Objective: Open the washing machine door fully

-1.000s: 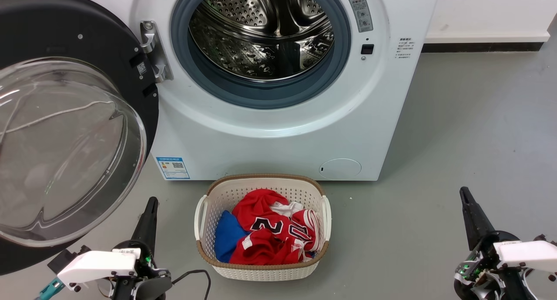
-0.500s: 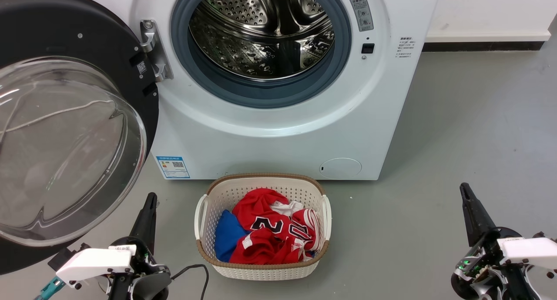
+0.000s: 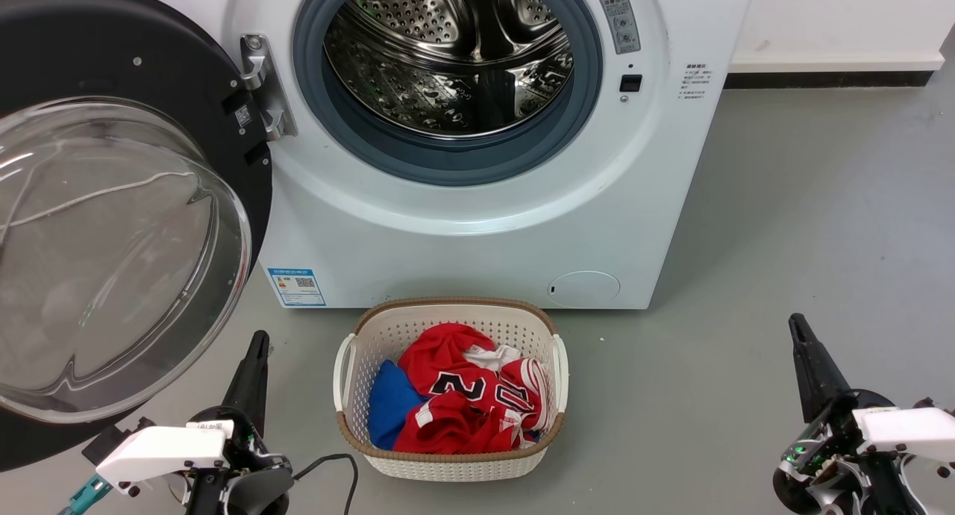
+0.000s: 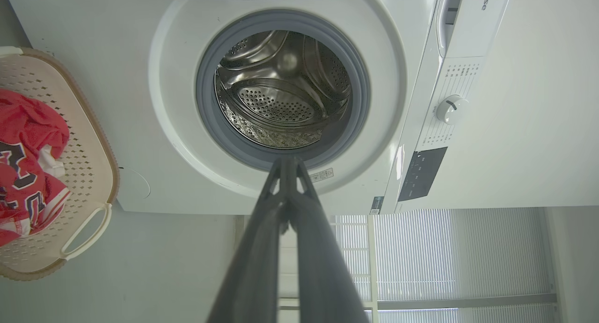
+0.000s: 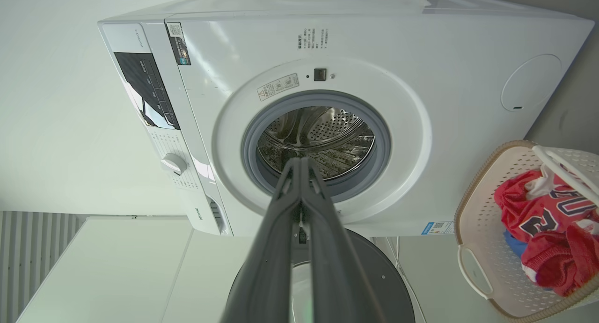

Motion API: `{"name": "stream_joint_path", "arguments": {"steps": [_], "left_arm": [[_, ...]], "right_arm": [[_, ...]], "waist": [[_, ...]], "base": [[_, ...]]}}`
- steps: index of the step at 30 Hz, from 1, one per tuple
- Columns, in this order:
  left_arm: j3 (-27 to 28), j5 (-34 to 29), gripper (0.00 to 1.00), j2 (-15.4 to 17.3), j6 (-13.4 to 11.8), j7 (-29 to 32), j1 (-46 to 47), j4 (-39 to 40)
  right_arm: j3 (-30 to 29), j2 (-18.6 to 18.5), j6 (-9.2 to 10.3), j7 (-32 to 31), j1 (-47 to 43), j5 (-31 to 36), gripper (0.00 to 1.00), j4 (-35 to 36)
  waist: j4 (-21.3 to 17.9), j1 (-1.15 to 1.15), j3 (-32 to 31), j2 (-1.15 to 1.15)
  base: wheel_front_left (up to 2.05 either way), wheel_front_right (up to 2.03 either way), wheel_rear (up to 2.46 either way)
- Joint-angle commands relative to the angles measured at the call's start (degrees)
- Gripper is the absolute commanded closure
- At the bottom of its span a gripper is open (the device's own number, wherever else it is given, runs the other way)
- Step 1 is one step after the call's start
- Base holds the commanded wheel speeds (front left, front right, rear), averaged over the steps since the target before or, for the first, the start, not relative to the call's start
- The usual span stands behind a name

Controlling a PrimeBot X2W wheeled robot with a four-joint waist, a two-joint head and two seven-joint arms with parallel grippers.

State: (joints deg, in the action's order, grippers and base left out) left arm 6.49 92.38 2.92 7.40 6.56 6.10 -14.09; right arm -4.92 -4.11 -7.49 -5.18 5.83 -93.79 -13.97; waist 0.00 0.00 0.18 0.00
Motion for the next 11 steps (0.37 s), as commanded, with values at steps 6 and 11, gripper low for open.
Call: {"name": "stream_joint_path", "arguments": {"steps": [6, 11], "left_arm": [[0.20, 0.06, 1.00, -0.07, 0.24, 0.17, 0.38, -0.01], [0.19, 0.06, 1.00, -0.07, 0.24, 0.16, 0.37, -0.01]], "right_arm": [[-0.17, 0.20, 0.00, -0.34, 0.65, 0.24, 1.00, -0.09], [-0.31, 0.27, 0.00, -0.43, 0.66, 0.39, 1.00, -0.10]], "waist": [[0.00, 0.00, 0.00, 0.00], [0.00, 0.00, 0.00, 0.00]], "base": [[0.00, 0.00, 0.00], [0.00, 0.00, 0.00]]}}
